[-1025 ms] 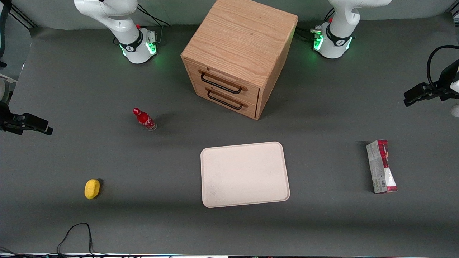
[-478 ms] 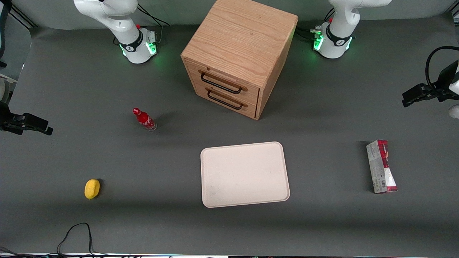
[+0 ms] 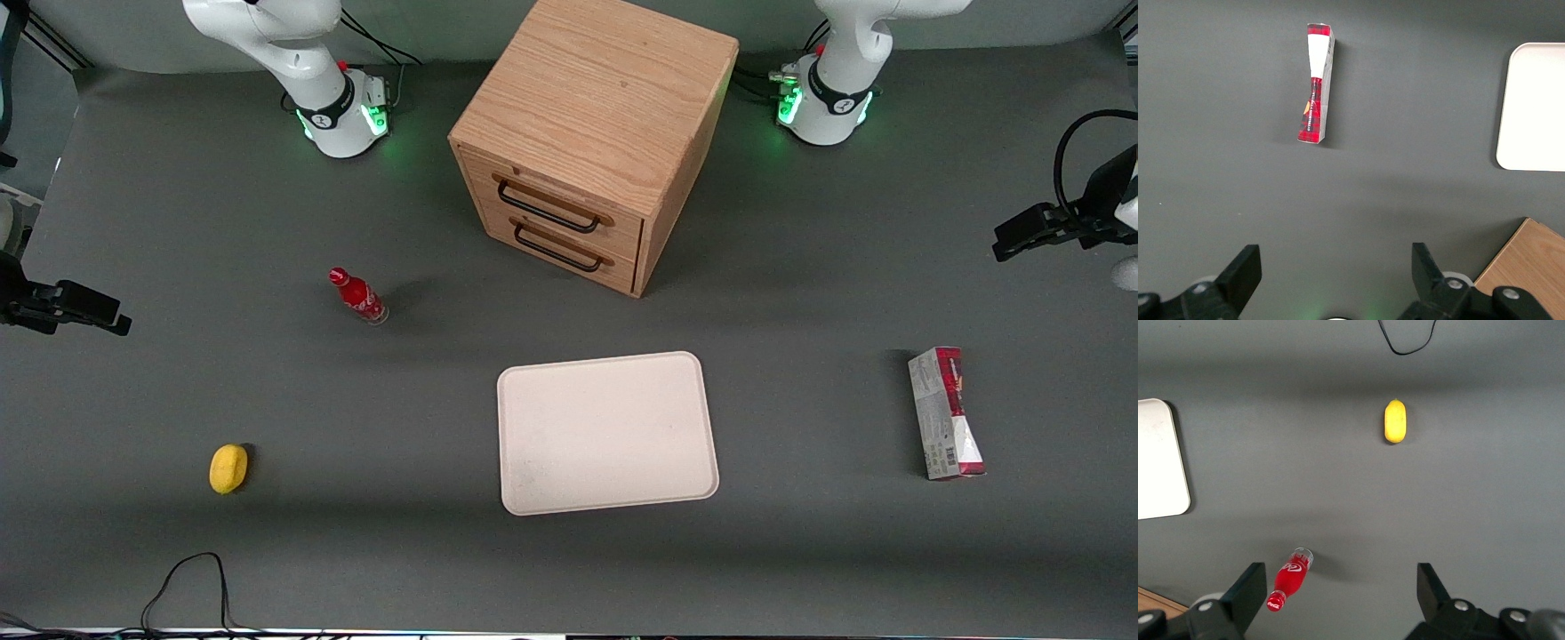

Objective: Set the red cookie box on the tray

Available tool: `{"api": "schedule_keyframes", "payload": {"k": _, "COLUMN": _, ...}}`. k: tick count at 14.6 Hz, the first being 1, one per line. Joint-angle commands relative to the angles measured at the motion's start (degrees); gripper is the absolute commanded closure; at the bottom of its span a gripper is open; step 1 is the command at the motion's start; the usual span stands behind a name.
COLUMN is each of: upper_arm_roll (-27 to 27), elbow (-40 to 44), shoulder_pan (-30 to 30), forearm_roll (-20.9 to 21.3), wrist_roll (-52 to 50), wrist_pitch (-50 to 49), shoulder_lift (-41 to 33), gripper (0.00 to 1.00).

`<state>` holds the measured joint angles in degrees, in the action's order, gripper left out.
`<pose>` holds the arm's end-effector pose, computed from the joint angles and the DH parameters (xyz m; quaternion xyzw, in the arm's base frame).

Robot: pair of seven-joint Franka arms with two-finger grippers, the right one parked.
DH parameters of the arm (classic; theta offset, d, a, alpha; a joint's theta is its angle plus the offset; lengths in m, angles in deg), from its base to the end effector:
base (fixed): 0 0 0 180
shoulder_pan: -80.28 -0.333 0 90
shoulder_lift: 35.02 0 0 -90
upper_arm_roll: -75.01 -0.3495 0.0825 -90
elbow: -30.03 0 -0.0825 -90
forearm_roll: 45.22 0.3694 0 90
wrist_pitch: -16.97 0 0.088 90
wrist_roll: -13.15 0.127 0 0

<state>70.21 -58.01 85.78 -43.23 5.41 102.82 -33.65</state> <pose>0.5393 -0.0026 0.6346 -0.9974 -0.0621 0.0296 0.0206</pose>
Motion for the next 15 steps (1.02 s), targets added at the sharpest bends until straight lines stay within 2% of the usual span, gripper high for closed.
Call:
{"api": "schedule_keyframes", "payload": {"k": 1, "upper_arm_roll": -0.5, "elbow": 1.6, "shoulder_pan": -0.1, "forearm_roll": -0.8, "wrist_roll": 0.0, "wrist_pitch": -1.6, "shoulder_lift": 0.7, "gripper": 0.0}}
{"api": "schedule_keyframes", "payload": {"k": 4, "upper_arm_roll": -0.6, "elbow": 4.2, "shoulder_pan": -1.7, "forearm_roll": -0.8, "wrist_roll": 3.0, "wrist_pitch": -2.0, "shoulder_lift": 3.0, "gripper": 0.0}}
{"api": "schedule_keyframes", "payload": {"k": 8, "upper_arm_roll": -0.6, "elbow": 15.2, "shoulder_pan": -6.0, "forearm_roll": -0.9, "wrist_roll": 9.9, "wrist_pitch": -7.4, "shoulder_lift": 11.0, "gripper": 0.0}}
{"api": "schedule_keyframes", "payload": {"k": 11, "upper_arm_roll": -0.6, "elbow": 23.7, "shoulder_pan": -12.1, "forearm_roll": -1.6, "wrist_roll": 18.3, "wrist_pitch": -10.0, "shoulder_lift": 17.6, "gripper": 0.0}}
{"api": "schedule_keyframes", "payload": {"k": 15, "upper_arm_roll": -0.6, "elbow": 24.0, "shoulder_pan": -12.3, "forearm_roll": -2.1, "wrist_roll": 18.3, "wrist_pitch": -9.9, "shoulder_lift": 18.5, "gripper": 0.0}}
